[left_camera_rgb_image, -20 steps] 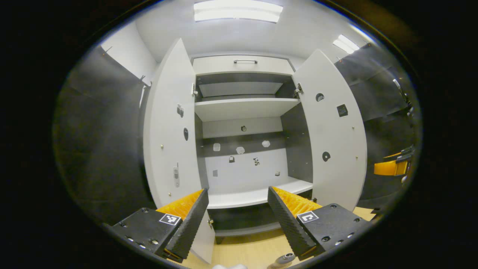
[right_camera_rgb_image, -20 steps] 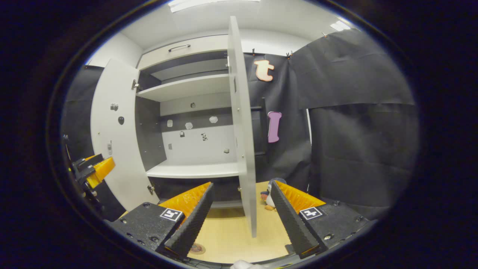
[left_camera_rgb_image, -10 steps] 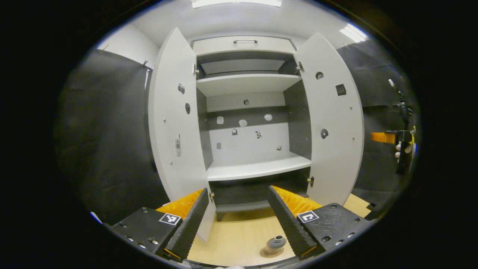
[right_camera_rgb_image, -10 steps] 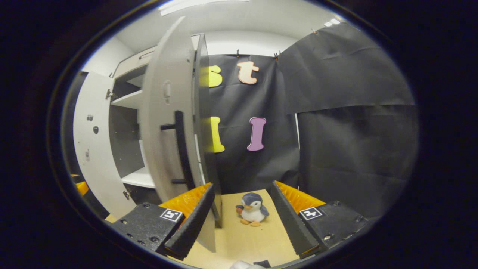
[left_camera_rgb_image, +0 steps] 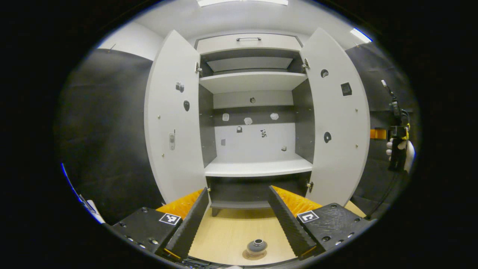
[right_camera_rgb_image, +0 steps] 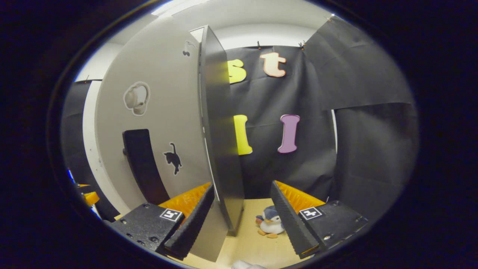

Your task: Grasp the bottle in the cabinet with the left hand and place it on the coaster, then close the right door with the right hand and the left door with the left hand.

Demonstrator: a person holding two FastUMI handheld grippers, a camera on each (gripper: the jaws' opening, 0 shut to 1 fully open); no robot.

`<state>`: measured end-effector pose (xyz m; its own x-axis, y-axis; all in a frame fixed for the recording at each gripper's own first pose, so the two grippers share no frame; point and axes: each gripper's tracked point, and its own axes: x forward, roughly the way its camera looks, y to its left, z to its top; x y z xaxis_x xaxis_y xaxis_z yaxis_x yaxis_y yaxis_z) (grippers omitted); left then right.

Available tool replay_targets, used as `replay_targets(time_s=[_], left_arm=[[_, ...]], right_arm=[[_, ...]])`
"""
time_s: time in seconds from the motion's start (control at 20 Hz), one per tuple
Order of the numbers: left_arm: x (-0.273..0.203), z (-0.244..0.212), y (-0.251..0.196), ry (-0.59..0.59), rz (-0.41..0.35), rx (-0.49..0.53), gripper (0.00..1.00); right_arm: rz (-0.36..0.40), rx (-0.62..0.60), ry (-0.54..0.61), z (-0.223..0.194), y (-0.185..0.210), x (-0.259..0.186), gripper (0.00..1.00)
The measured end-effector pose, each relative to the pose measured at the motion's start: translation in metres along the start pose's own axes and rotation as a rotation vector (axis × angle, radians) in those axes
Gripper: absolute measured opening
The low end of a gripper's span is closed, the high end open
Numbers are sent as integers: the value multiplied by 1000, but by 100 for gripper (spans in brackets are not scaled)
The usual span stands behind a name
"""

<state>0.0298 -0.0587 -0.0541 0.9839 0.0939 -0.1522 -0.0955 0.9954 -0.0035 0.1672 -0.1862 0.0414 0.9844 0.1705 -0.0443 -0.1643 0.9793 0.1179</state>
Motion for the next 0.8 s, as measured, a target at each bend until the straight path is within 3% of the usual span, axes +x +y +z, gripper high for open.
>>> replay_targets(time_s=[0.1, 0.45, 0.5, 0.55, 0.6, 0.7, 0.8], left_arm=[[2, 0, -4, 10, 7, 19, 97], [16, -8, -13, 51, -24, 32, 97], [18, -7, -10, 49, -28, 23, 97], [20, -7, -6, 50, -34, 12, 98], [22, -6, -1, 46, -34, 6, 98], [23, -5, 11, 44, -31, 3, 98], [25, -5, 28, 42, -24, -3, 98]], right_arm=[[58, 2, 5, 2, 12, 4, 99], [47, 4, 21, -1, 19, 11, 94], [42, -15, 18, 0, 21, 11, 98], [35, -37, 12, 0, 24, 9, 94], [25, -52, 7, 2, 28, 8, 99], [7, -66, 5, -1, 41, 10, 94], [-7, -55, -2, -4, 50, 10, 98]])
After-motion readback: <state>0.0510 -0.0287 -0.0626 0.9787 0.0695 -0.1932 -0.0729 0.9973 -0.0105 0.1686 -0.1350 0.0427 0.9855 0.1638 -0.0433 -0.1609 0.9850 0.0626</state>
